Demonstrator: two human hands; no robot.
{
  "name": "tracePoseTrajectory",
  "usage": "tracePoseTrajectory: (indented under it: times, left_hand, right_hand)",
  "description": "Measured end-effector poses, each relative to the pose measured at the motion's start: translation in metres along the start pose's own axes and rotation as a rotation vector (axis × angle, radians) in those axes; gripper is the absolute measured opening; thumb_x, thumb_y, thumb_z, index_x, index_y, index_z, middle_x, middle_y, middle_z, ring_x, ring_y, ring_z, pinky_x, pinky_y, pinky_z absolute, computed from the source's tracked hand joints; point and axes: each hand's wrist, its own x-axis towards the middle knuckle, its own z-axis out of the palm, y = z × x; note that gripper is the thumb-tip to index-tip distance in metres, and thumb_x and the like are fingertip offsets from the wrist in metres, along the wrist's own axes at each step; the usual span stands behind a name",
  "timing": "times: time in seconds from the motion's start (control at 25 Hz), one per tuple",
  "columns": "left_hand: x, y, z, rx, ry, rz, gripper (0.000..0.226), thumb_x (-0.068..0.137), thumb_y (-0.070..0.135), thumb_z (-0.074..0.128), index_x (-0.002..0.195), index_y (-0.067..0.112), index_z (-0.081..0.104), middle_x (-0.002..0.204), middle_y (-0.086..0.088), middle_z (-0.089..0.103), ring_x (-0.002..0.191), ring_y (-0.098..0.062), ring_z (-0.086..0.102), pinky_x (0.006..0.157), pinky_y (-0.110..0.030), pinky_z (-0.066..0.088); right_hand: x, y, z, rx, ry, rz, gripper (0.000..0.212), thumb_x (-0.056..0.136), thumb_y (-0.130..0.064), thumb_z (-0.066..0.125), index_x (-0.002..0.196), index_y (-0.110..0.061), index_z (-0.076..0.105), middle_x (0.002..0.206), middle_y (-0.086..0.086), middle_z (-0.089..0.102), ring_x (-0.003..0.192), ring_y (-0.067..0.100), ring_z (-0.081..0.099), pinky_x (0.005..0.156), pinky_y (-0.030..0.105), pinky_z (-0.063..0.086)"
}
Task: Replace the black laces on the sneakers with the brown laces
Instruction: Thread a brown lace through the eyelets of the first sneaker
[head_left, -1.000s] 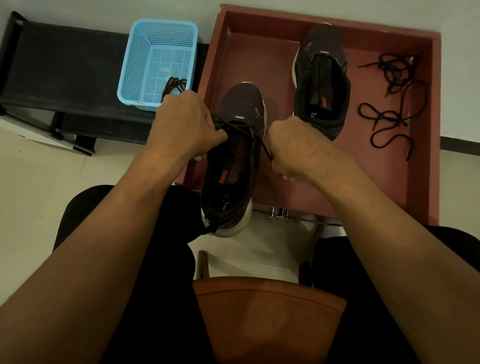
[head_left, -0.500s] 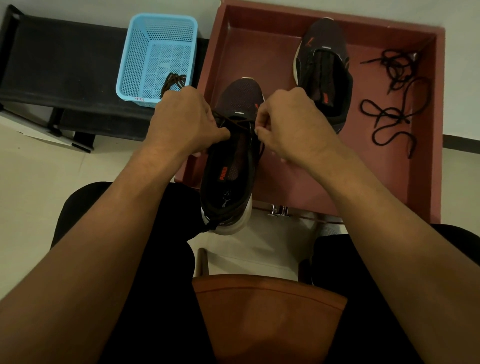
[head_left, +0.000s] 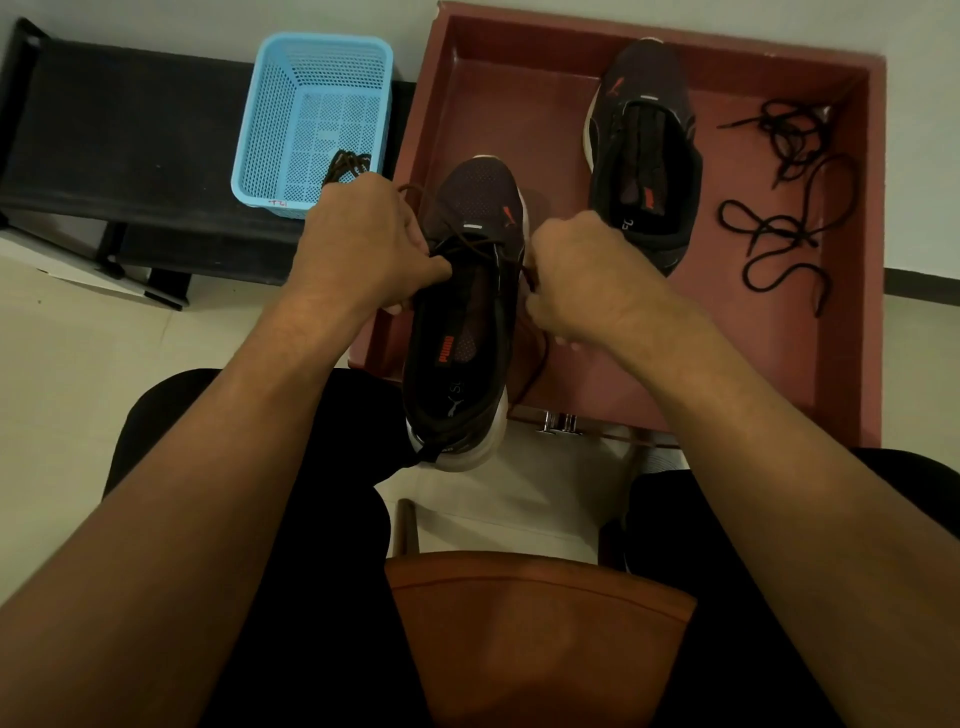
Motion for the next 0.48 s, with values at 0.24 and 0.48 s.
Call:
tracePoseTrajectory:
  times: [0.24, 0.48]
  left_hand:
    - [0.001, -0.001, 0.001, 0.018, 0.002, 0.016, 0.018, 0.081, 0.029, 0.084, 0.074, 0.016, 0.074, 0.061, -0.003, 0.069, 0.064, -0.017, 0.071, 0.082, -0.035, 0.063]
    - [0.0, 0.002, 0.001, 0.016, -0.009, -0.004, 0.014, 0.083, 0.025, 0.081, 0.075, 0.015, 0.075, 0.054, -0.003, 0.068, 0.047, -0.008, 0.068, 0.06, -0.017, 0.052]
  right_hand:
    - [0.008, 0.002, 0.001, 0.14, 0.215, -0.091, 0.012, 0.094, -0.027, 0.075, 0.101, -0.018, 0.073, 0.089, 0.009, 0.067, 0.07, 0.023, 0.068, 0.078, 0.034, 0.062]
    - [-0.01, -0.002, -0.005, -0.145, -0.131, 0.013, 0.034, 0.08, -0.001, 0.084, 0.077, -0.013, 0.052, 0.075, 0.005, 0.045, 0.06, 0.019, 0.047, 0.051, 0.027, 0.038]
